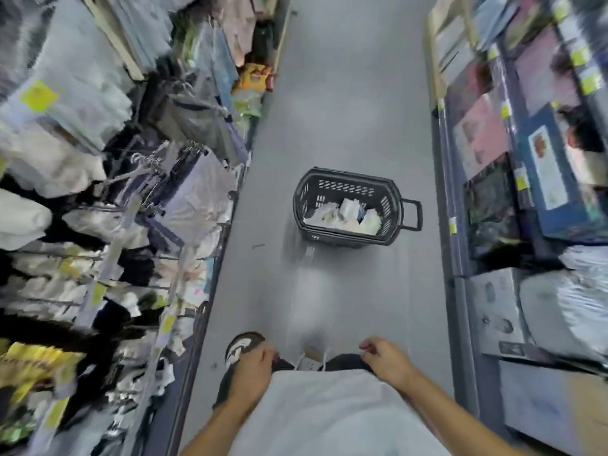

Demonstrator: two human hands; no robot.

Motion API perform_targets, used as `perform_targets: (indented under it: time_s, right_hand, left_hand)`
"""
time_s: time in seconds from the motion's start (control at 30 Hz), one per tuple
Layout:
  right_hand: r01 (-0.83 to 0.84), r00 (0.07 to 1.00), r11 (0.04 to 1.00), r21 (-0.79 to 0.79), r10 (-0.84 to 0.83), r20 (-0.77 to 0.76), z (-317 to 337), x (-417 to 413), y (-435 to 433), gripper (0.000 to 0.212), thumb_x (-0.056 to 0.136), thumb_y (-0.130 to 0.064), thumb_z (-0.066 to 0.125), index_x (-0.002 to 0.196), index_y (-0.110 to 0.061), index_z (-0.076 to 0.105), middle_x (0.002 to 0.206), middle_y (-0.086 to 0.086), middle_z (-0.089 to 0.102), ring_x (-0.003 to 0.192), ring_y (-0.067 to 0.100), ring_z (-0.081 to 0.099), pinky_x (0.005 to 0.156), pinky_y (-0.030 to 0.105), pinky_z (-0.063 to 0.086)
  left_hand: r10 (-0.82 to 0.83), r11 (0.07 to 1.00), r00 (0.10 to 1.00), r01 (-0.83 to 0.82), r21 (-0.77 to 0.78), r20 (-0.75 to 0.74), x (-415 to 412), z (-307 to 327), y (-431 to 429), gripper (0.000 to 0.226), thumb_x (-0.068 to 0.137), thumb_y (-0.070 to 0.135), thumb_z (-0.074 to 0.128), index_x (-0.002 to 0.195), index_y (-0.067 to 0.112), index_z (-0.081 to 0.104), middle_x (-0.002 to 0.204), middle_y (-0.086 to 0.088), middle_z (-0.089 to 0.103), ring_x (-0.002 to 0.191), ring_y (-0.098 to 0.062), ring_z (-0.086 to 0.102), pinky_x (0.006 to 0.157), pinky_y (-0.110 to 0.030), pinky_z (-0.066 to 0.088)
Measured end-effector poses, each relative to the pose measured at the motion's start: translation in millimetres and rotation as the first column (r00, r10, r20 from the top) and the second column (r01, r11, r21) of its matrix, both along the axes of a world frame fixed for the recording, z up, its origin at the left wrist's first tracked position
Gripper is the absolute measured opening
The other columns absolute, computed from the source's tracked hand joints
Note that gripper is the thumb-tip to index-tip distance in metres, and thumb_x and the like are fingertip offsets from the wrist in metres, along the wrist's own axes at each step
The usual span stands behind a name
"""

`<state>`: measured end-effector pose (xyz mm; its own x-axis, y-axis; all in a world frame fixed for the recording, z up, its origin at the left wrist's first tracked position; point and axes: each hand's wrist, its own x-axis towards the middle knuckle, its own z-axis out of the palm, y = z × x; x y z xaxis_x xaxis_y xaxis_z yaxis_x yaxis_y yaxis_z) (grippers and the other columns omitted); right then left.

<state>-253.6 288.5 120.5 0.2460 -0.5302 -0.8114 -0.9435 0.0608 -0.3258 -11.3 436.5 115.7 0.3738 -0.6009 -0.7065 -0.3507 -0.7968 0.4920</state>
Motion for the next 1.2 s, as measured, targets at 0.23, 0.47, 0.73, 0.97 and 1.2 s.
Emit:
perform_targets:
  time_s: [0.23,0.47,0.73,0.97,1.2]
  right_hand:
    - [0.209,0.977,0.972,0.107,-0.213,0.023,-42,41,-90,0.018,0.095,-0.021,0.059,0.11,-0.018,0.067,0.105,0.002,0.07,0.102,0.019,0.064,0.09,0.027,0.047]
    - [0.563,0.817,0.815,0.136,-0.573,0.057,-79,92,-247,0.022,0.095,-0.005,0.055,0.089,-0.024,0.065,0.082,-0.001,0.068,0.081,0.019,0.064,0.072,0.026,0.049]
    - [0.838,0.532,0.542,0.065,-0.837,0.127,-232,111,-451,0.028,0.092,-0.01,0.06,0.12,-0.013,0.06,0.109,0.002,0.065,0.101,0.019,0.062,0.095,0.038,0.05]
    - [0.966,0.239,0.217,0.142,-0.958,-0.158,-455,81,-543,0.054,0.088,-0.013,0.065,0.137,-0.003,0.044,0.113,0.004,0.049,0.099,0.026,0.049,0.093,0.042,0.048]
    - [0.983,-0.18,-0.181,0.037,-0.983,-0.031,-579,85,-524,0.061,0.07,-0.016,0.079,0.118,-0.007,0.043,0.109,0.009,0.062,0.1,0.032,0.061,0.092,0.044,0.053]
  left_hand:
    - [-0.075,0.997,0.996,0.074,-0.022,-0.05,28,-24,-148,0.031,0.099,0.025,0.042,0.078,0.022,0.064,0.085,0.003,0.069,0.082,-0.019,0.062,0.081,-0.038,0.05]
    - [-0.332,0.94,0.941,0.336,0.059,-0.069,80,-72,-354,0.024,0.1,0.031,0.042,0.08,0.024,0.055,0.076,0.007,0.062,0.075,-0.018,0.06,0.066,-0.029,0.046]
    - [-0.449,0.893,0.894,0.449,-0.041,0.0,56,-211,-601,0.026,0.099,0.028,0.043,0.096,0.016,0.066,0.097,-0.003,0.072,0.093,-0.027,0.063,0.083,-0.042,0.05]
    - [-0.263,0.964,0.962,0.261,-0.045,-0.078,-30,-430,-689,0.024,0.097,0.021,0.043,0.099,0.014,0.066,0.097,-0.006,0.071,0.092,-0.03,0.065,0.082,-0.045,0.054]
    - [-0.37,0.929,0.925,0.367,-0.045,-0.088,-72,-539,-667,0.02,0.096,0.016,0.047,0.101,0.018,0.067,0.093,-0.003,0.071,0.088,-0.026,0.064,0.088,-0.047,0.051]
